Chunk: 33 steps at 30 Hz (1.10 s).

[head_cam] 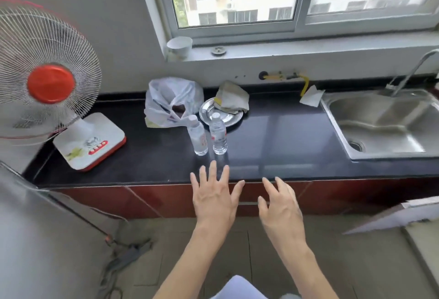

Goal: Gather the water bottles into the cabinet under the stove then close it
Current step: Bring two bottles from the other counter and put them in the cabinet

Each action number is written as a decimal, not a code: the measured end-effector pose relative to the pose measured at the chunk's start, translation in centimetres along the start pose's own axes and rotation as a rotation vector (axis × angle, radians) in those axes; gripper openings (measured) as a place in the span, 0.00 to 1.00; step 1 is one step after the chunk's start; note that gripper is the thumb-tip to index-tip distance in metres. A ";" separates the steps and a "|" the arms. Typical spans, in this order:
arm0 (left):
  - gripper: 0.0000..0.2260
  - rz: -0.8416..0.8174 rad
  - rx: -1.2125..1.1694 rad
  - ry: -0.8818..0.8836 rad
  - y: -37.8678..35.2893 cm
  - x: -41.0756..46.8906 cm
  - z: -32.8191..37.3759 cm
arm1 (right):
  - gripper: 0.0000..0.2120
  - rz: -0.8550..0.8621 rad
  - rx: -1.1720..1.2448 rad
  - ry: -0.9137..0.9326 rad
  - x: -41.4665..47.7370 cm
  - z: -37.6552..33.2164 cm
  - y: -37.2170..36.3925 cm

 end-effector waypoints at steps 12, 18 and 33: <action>0.28 0.155 -0.054 0.168 1.0 9.8 -8.1 | 0.30 -0.121 -0.040 0.189 10.5 -7.5 -6.0; 0.33 0.194 -0.135 0.235 0.7 16.6 -9.8 | 0.42 -0.135 -0.031 0.288 19.4 -10.0 -8.4; 0.46 0.171 -0.586 0.286 -4.1 22.6 -11.4 | 0.48 -0.243 0.144 0.423 25.6 -11.7 -15.4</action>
Point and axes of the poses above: each hand's wrist, its own x-axis towards the middle knuckle, its own y-axis out of the back of the hand, z = x × y, the point moved 5 cm from there along x, towards the middle knuckle, and after that the axes turned 12 degrees about -x, right-handed, at the moved point
